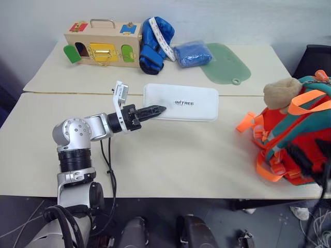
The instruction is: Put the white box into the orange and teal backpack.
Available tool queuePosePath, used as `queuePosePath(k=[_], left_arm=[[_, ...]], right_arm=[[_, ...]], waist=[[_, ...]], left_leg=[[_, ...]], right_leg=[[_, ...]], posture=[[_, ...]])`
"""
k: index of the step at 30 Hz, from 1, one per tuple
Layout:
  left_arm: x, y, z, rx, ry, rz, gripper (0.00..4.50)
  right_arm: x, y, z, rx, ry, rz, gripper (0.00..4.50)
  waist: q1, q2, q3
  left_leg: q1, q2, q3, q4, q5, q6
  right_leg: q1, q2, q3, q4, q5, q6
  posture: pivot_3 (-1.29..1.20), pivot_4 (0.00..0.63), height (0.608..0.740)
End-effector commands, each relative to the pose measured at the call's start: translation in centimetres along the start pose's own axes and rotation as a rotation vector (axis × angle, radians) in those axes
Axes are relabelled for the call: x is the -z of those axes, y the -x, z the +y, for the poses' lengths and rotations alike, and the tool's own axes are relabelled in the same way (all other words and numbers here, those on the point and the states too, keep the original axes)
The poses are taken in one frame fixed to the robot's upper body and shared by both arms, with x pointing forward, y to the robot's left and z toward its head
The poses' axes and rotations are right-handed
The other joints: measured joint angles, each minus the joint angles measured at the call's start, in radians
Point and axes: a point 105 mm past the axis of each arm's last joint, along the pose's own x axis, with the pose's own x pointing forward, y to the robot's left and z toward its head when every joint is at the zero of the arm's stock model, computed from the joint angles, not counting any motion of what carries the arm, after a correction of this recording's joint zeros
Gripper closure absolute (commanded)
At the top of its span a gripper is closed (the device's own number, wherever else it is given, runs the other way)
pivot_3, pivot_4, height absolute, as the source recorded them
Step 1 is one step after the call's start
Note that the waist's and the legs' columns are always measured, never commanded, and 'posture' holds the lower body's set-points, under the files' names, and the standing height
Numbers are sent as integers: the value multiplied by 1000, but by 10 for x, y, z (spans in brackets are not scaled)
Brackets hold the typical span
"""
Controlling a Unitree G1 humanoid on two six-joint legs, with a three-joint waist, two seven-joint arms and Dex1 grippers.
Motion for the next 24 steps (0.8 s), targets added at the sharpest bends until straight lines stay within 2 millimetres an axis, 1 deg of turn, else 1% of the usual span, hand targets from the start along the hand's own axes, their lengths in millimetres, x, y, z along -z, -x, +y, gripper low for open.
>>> queuePosePath(k=[1, 5, 7, 8, 10, 13, 16, 17, 19, 20, 22, 24], left_arm=[[-21, 1, -17, 26, -102, -56, 3023], [-29, 7, -19, 5, -131, -76, 3023], [-32, 11, -18, -19, -147, -87, 3023], [-34, 13, -18, -28, -154, -92, 3023], [-36, 17, -17, -50, -173, -107, 3023], [-44, 23, -16, -97, -240, -163, 3023], [-53, 29, -19, -115, -303, -221, 3023], [-56, 31, -20, -119, -321, -237, 3023], [-62, 35, -21, -143, -363, -267, 3023], [-67, 37, -17, -185, -404, -289, 3023], [-76, 42, -9, -266, -458, -321, 3023], [-82, 46, -9, -272, -480, -335, 3023]], right_arm=[[2, -24, -8, 53, -79, -28, 40], [2, -47, -11, 68, -116, -59, 40], [4, -55, -10, 52, -94, -62, 422], [5, -57, -8, 37, -75, -59, 646], [8, -59, -4, 3, -46, -52, 1274], [8, -60, 0, -39, -49, -60, 2320], [6, -61, 6, -99, -13, -58, 3366], [5, -61, 10, -138, 26, -54, 3693], [1, -60, 24, -259, 81, -47, 4358], [-2, -58, 35, -352, 79, -27, 4483], [-12, -46, 64, -603, 105, 16, 4483], [-23, -34, 85, -805, 152, 54, 4483]], waist=[[3, 0, 0], [7, 0, 0], [6, 0, 0], [6, 0, 0], [6, 0, 0], [5, 0, 0], [3, 0, 0], [3, 0, 0], [2, 0, 0], [1, 0, 0], [-1, 0, 0], [-4, 1, 1]], left_leg=[[0, 0, 0, -1, 0, 0], [-3, 0, 0, 1, 0, -1], [-3, 0, 0, 1, 0, -1], [-3, 0, 0, 1, 0, 0], [-3, 0, 0, 1, 0, -1], [-2, 0, 0, 1, 0, -1], [-2, 0, 1, 1, 0, -1], [-2, 0, 1, 1, 1, -1], [-2, 0, 1, 1, 1, -1], [-2, 1, 1, 1, 1, -1], [-2, 0, 1, 1, 1, -1], [-1, 1, 1, 1, 0, -1]], right_leg=[[0, 0, 0, 0, 0, 0], [-1, 1, 0, 0, -1, 0], [-1, 1, 0, 0, -1, 1], [-1, 1, 0, 0, -1, 1], [-1, 1, 0, 0, -1, 1], [-1, 1, 0, 0, -1, 1], [-1, 1, 0, 1, -1, 1], [-1, 1, 0, 1, -1, 1], [-1, 1, 0, 1, -1, 1], [-1, 2, 0, 1, -1, 1], [-1, 2, 0, 1, -1, 2], [-1, 2, 0, 1, -1, 2]], posture=[[0, 150, 740], [0, 150, 740], [0, 150, 740], [0, 150, 740], [0, 150, 740], [0, 150, 740], [0, 150, 740], [0, 150, 740], [0, 150, 740], [0, 150, 740], [0, 150, 740], [0, 150, 740]])
